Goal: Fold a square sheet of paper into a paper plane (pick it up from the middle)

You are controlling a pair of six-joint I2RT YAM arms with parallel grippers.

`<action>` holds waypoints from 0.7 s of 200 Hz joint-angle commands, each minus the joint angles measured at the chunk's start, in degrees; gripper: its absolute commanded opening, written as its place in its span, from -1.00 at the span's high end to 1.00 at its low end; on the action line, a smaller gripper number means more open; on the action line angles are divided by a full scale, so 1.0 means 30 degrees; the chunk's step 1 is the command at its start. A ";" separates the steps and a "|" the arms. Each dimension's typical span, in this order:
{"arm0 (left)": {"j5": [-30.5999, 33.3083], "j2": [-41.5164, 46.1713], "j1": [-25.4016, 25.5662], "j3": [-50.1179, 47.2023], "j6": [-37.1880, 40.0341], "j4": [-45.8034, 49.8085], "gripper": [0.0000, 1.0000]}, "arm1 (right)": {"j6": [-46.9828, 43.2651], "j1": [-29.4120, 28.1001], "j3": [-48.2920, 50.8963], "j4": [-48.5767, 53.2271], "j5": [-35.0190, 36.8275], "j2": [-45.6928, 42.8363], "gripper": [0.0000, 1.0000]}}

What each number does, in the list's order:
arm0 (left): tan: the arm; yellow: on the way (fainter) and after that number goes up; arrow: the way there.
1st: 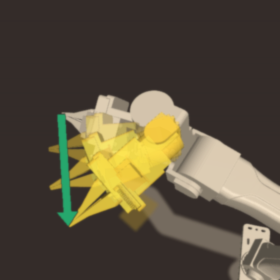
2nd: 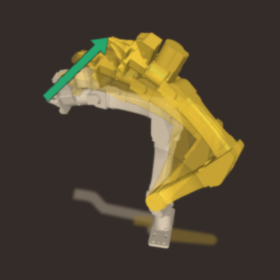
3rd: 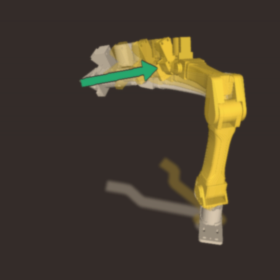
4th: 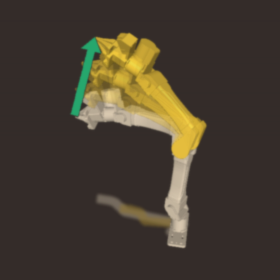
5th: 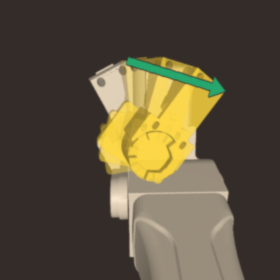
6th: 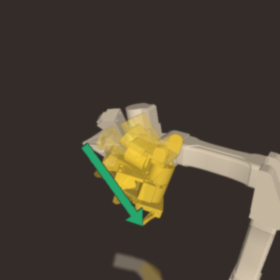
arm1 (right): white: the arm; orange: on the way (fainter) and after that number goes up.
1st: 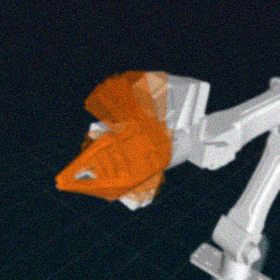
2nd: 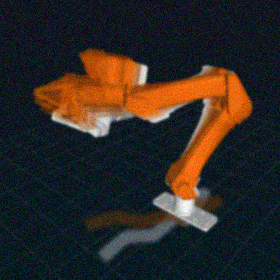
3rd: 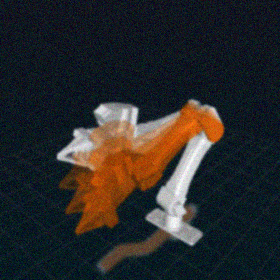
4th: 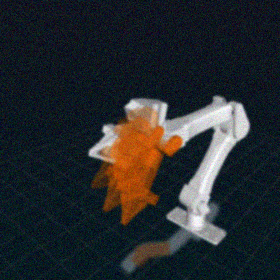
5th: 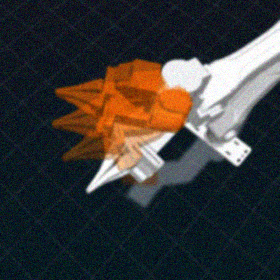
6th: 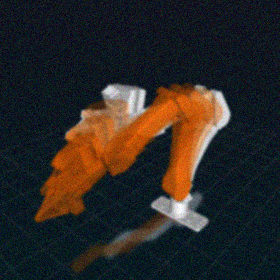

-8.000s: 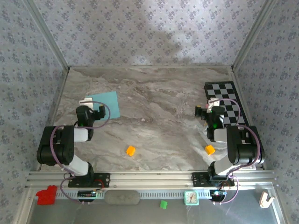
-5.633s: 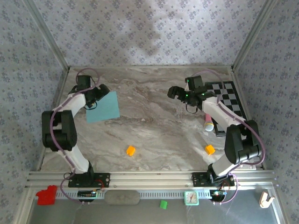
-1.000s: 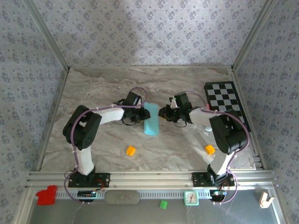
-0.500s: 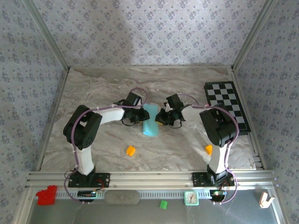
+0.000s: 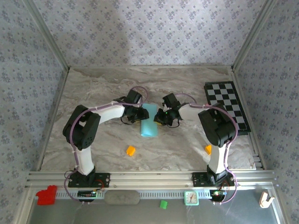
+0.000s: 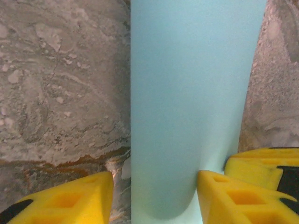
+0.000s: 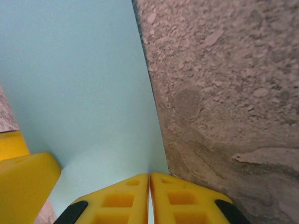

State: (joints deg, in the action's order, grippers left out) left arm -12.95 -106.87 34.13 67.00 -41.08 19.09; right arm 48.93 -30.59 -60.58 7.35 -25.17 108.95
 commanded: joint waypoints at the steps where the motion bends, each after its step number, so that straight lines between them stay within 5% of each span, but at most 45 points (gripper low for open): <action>1: 0.0318 0.0613 0.0139 0.0652 0.0593 0.1829 -0.19 | 0.0745 -0.0189 0.0065 0.1243 0.0600 0.0634 0.76; 32: 0.0695 0.0315 0.0754 0.1172 0.0830 0.2861 -0.39 | 0.1237 -0.0013 0.0317 -0.0058 -0.0279 0.0283 0.70; 67: 0.1253 -0.0463 0.1153 0.1694 0.1160 0.3691 -0.40 | 0.1897 0.0424 0.0927 -0.1920 -0.1594 -0.0401 0.59; 140: 0.1236 -0.1626 0.1064 0.1909 0.2087 0.4017 -0.01 | 0.1277 0.1323 0.0907 -0.0533 -0.1368 -0.2480 0.41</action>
State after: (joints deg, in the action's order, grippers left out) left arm -9.65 -110.06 37.41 72.36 -36.62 29.12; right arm 53.78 -27.90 -58.85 2.66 -30.79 106.48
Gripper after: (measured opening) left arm 0.530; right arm 0.285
